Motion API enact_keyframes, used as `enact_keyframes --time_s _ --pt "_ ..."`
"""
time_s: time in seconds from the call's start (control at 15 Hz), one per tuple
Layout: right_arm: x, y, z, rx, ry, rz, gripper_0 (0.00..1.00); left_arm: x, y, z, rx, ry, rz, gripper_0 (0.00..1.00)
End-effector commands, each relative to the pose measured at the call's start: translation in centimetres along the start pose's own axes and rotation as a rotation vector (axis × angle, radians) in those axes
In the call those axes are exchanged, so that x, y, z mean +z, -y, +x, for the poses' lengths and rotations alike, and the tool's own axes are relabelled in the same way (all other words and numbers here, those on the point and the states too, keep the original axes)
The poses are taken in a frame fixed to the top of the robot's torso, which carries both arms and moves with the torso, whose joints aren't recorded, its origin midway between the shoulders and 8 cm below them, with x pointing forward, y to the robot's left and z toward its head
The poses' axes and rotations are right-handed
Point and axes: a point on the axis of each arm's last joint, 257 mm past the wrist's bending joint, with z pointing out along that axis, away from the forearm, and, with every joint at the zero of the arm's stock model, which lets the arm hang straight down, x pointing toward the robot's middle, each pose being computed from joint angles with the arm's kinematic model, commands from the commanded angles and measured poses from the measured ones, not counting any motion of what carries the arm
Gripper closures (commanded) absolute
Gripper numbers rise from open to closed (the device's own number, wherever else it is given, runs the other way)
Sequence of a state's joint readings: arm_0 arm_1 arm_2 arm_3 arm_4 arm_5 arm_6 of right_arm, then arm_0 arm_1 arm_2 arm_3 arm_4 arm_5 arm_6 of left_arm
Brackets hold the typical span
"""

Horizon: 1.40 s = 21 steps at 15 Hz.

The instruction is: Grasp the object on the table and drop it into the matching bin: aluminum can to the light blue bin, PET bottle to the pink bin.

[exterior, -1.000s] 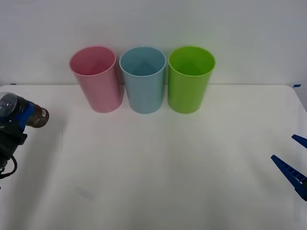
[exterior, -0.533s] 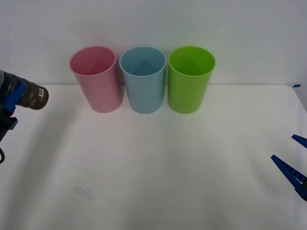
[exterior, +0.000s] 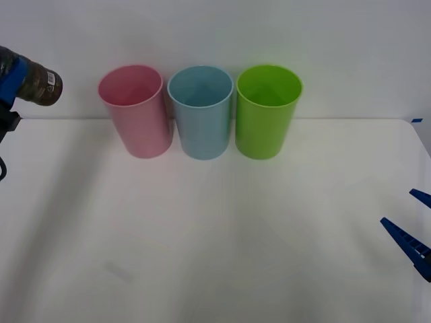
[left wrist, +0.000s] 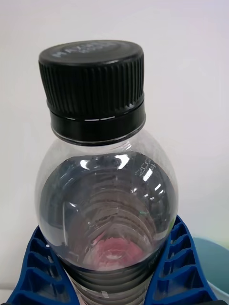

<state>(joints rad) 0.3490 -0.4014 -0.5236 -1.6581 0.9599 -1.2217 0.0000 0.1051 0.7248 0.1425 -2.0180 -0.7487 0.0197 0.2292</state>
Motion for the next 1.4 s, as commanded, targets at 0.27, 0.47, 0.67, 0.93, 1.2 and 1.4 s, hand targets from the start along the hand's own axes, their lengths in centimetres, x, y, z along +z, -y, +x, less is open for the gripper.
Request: enact_keyframes --time_s 0.27,0.47,0.67,0.93,1.2,1.4 --pt "0.0 0.0 0.0 0.0 0.0 0.0 0.0 5.5 2.9 3.8 0.128 -0.094 0.079 1.0" --pt "0.0 0.0 0.0 0.0 0.0 0.0 0.0 9.3 4.4 6.0 0.167 -0.135 0.121 1.0" --pt "0.0 0.0 0.0 0.0 0.0 0.0 0.0 12.8 5.7 7.8 0.203 -0.173 0.145 1.0" --pt "0.0 0.0 0.0 0.0 0.0 0.0 0.0 15.8 6.3 9.1 0.241 -0.215 0.172 1.0" --pt "0.0 0.0 0.0 0.0 0.0 0.0 0.0 16.4 6.4 9.5 0.25 -0.227 0.181 1.0" --pt "0.0 0.0 0.0 0.0 0.0 0.0 0.0 16.4 6.4 9.5 0.246 -0.228 0.18 1.0"
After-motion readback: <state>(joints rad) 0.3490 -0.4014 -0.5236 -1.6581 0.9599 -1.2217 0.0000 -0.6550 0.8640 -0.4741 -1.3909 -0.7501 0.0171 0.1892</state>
